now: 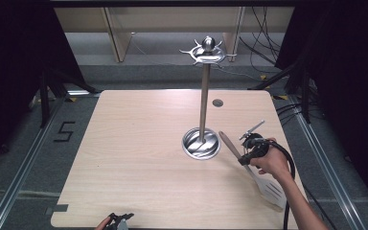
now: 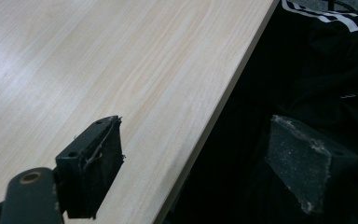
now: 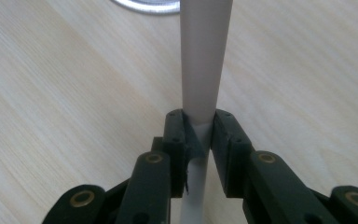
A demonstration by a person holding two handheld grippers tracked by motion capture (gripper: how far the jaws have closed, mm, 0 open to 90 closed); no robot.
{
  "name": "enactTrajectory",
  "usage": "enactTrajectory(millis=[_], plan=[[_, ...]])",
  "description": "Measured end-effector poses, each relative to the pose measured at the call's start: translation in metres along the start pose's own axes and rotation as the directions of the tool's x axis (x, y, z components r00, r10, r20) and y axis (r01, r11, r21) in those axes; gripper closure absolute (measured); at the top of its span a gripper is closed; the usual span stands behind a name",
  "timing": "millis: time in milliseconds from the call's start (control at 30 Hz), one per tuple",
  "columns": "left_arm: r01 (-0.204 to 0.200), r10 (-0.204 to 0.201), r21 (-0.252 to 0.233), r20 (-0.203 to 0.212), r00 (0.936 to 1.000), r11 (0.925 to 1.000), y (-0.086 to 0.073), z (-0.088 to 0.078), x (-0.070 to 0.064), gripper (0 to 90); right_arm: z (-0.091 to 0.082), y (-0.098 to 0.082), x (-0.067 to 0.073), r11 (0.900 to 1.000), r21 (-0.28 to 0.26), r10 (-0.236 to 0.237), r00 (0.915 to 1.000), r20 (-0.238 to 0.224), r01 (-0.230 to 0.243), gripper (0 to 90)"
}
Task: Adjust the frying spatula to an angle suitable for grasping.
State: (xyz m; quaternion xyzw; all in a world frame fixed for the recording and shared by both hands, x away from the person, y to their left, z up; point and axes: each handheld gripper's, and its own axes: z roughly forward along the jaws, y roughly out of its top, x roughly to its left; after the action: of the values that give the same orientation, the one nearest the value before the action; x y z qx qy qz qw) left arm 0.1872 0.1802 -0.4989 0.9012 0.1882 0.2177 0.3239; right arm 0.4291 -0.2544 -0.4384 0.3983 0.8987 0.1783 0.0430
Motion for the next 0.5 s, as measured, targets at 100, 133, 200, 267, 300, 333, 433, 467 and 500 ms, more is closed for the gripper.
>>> enactTrajectory(millis=[100,133,200,267,300,333,433,467,500], plan=[[0.005,-0.005,-0.007,0.013,0.9999,1.0000,0.000,0.001,0.000,17.6,-0.012,-0.003,0.003,0.999,-0.039,0.020,0.9998,0.002,-0.020,76.8],[0.004,-0.004,-0.006,0.015,0.9999,1.0000,0.000,0.001,0.000,17.6,-0.015,-0.004,0.003,0.999,-0.052,0.016,0.9999,0.003,-0.016,76.7],[-0.003,0.003,0.001,0.005,1.0000,1.0000,0.000,0.000,0.000,17.6,-0.022,-0.007,0.004,0.996,-0.086,0.015,0.9999,0.004,-0.014,76.8],[0.000,0.000,0.000,0.003,1.0000,1.0000,0.000,0.001,-0.001,17.6,-0.028,-0.009,0.004,0.993,-0.118,0.014,0.9997,0.020,-0.012,76.7],[0.000,0.000,0.000,0.003,1.0000,1.0000,0.000,0.001,-0.001,17.6,-0.028,-0.009,0.004,0.993,-0.118,0.014,0.9997,0.020,-0.012,76.7],[0.000,0.000,-0.003,0.001,1.0000,1.0000,0.000,0.001,-0.001,17.6,-0.033,-0.012,0.005,0.989,-0.151,0.011,0.9995,0.028,-0.006,76.8],[-0.001,0.001,-0.004,0.001,1.0000,1.0000,0.000,0.000,0.000,17.6,-0.042,-0.017,0.006,0.978,-0.210,-0.008,0.9994,0.033,0.015,76.8],[-0.003,0.003,-0.001,0.000,1.0000,1.0000,0.000,0.000,0.000,17.6,-0.042,-0.020,0.008,0.969,-0.248,-0.002,0.9996,0.028,0.009,76.8],[-0.003,0.003,-0.001,0.000,1.0000,1.0000,0.000,0.000,0.000,17.6,-0.048,-0.021,0.006,0.972,-0.232,-0.017,0.9994,0.032,0.024,76.8]])
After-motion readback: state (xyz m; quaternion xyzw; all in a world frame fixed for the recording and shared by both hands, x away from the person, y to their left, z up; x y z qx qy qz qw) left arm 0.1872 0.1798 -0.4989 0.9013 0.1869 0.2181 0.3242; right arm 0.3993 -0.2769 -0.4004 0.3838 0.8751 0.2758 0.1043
